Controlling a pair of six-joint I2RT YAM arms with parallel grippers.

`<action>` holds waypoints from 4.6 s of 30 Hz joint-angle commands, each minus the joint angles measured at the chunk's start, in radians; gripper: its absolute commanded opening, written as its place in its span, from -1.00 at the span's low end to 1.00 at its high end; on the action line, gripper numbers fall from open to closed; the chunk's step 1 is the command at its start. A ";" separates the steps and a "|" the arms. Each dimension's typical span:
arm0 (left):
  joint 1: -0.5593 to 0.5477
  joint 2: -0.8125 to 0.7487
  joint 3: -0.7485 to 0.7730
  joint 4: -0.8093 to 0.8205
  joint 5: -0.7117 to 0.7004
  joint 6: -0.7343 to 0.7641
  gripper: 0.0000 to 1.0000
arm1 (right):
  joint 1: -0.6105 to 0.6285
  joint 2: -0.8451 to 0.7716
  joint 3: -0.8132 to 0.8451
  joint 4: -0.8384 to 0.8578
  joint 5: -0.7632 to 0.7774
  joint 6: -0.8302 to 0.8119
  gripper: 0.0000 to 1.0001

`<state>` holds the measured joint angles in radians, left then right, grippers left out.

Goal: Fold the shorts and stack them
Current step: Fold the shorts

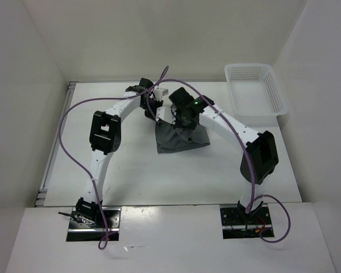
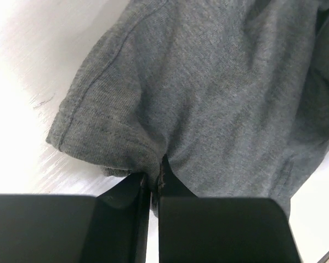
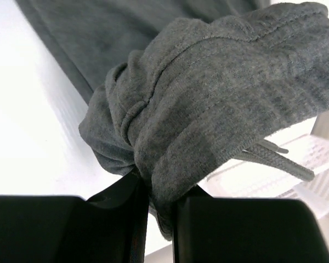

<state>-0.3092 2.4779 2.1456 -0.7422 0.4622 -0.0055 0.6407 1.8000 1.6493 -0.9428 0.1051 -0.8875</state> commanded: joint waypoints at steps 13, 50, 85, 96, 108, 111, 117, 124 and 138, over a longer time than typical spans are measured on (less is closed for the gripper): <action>-0.005 0.044 0.065 -0.016 0.023 0.006 -0.67 | 0.191 0.052 0.091 0.208 0.061 0.140 0.45; -0.082 -0.093 0.154 -0.163 -0.071 0.006 0.37 | 0.016 -0.177 -0.479 0.728 -0.361 0.461 0.06; 0.018 0.021 0.307 -0.108 -0.142 0.006 -0.99 | 0.062 -0.140 -0.372 0.644 -0.406 0.198 -1.00; 0.018 0.088 0.296 -0.089 -0.091 0.006 -0.63 | 0.159 -0.050 -0.431 0.745 -0.352 0.226 -0.96; 0.053 0.027 0.335 -0.098 -0.073 0.006 0.69 | 0.206 -0.045 -0.289 0.737 -0.380 0.289 0.08; 0.080 -0.057 0.323 -0.117 -0.073 0.006 0.76 | 0.206 -0.082 -0.226 0.702 -0.392 0.317 0.08; 0.079 -0.281 0.156 -0.117 -0.083 0.006 0.72 | 0.137 -0.214 -0.238 0.667 -0.380 0.442 0.01; -0.014 -0.438 -0.064 -0.198 0.085 0.006 -0.43 | -0.110 -0.151 -0.345 0.717 -0.252 0.660 -0.55; -0.113 -0.392 -0.389 -0.155 -0.008 0.006 -0.71 | -0.277 0.137 -0.299 0.811 -0.205 0.759 -0.84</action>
<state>-0.4335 2.0815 1.8023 -0.9455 0.5350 -0.0044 0.3782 1.9091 1.3163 -0.2188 -0.1406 -0.1677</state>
